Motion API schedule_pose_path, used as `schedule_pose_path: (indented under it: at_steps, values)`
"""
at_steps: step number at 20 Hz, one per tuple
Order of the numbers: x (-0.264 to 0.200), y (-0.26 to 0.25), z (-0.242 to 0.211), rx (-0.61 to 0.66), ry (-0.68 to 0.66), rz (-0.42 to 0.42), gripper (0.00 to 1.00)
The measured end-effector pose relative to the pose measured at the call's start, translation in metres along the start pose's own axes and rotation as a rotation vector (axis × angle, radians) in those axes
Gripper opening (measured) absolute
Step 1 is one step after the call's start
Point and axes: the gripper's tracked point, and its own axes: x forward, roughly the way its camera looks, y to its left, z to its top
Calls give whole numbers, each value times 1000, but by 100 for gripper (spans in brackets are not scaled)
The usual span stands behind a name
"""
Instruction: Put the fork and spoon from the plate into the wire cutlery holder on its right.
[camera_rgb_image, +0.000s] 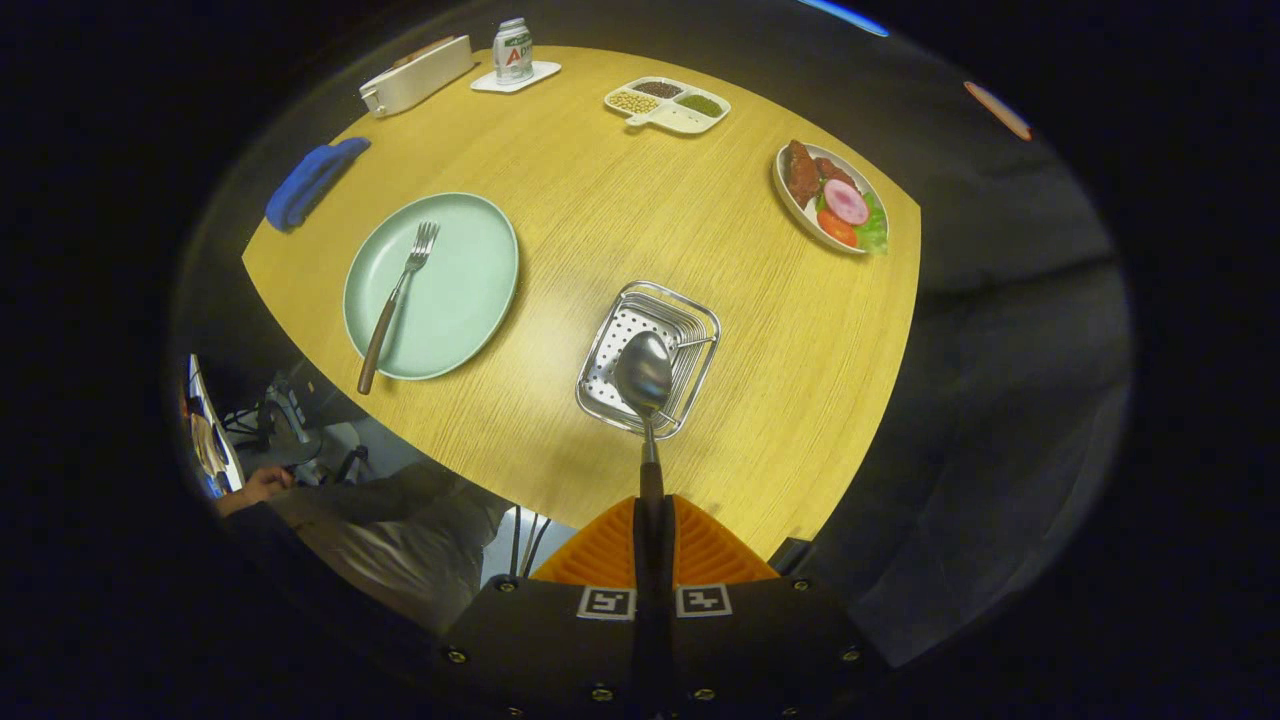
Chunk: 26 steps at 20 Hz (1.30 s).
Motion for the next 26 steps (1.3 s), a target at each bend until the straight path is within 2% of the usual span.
schedule_pose_path:
  at_steps: [8, 13, 21, 24, 26]
  values:
    - [29, -2, 20, 28, 104, 50, 1]
    - [29, -6, 31, 73, 107, 64, 10]
    - [-25, -16, 53, 212, -80, 81, 14]
    - [-48, 5, 51, 237, -145, 132, 14]
    - [-57, 33, 50, 233, -166, 185, 20]
